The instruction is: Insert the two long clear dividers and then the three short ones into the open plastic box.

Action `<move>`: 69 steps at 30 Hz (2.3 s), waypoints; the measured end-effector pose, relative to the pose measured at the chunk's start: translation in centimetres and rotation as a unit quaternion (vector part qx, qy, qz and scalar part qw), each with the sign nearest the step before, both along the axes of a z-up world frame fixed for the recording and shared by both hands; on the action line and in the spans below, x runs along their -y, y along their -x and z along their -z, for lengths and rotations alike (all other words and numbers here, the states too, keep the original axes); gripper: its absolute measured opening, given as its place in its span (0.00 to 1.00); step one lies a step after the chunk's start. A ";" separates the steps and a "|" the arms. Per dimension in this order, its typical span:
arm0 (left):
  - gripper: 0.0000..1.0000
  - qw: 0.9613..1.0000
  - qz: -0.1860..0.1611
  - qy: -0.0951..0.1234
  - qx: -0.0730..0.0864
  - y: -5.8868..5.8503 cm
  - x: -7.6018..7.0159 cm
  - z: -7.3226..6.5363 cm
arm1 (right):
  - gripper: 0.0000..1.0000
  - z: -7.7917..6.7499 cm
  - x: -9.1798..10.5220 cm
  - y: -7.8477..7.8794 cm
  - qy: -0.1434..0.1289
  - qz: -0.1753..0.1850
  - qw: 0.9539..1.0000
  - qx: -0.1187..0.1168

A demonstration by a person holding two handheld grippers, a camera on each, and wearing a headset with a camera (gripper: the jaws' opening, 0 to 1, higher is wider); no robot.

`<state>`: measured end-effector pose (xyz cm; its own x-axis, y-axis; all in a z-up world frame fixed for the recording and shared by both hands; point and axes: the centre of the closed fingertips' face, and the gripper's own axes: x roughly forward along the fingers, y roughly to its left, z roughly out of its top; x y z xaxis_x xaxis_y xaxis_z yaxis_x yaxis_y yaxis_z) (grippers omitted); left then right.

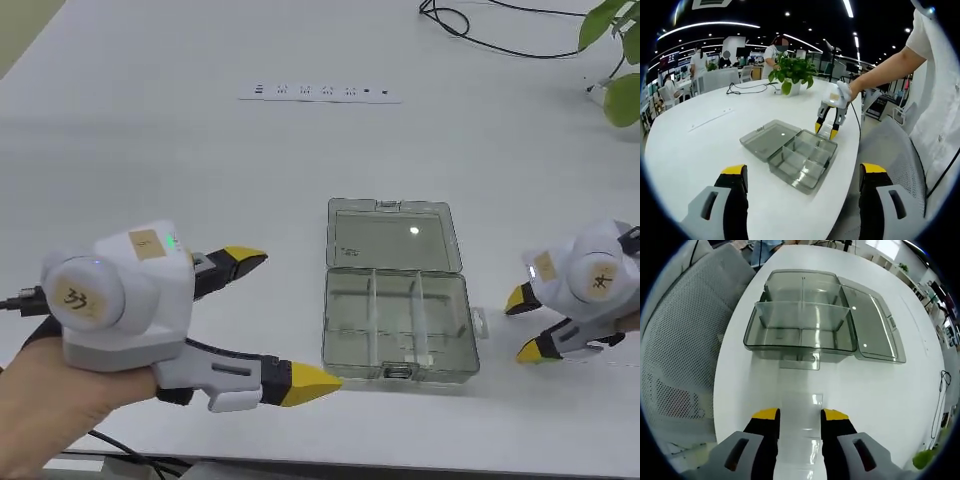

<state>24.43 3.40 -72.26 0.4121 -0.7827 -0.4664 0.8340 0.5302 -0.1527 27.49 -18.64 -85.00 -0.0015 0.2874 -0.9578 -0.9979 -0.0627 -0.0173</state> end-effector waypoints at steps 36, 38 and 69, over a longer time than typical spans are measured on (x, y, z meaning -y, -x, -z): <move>0.89 1.000 -0.011 0.015 -0.003 -0.4 0.2 -2.2 | 0.32 -6.8 -1.3 0.8 -0.058 0.046 0.994 0.080; 0.87 1.000 -0.014 0.024 -0.008 -0.4 0.5 -2.7 | 0.32 -7.6 -1.6 1.1 -0.061 0.043 0.993 0.088; 0.41 0.959 -0.033 0.215 -0.183 0.7 9.0 -7.4 | 0.32 -19.0 -10.3 4.3 -0.122 0.010 0.977 0.172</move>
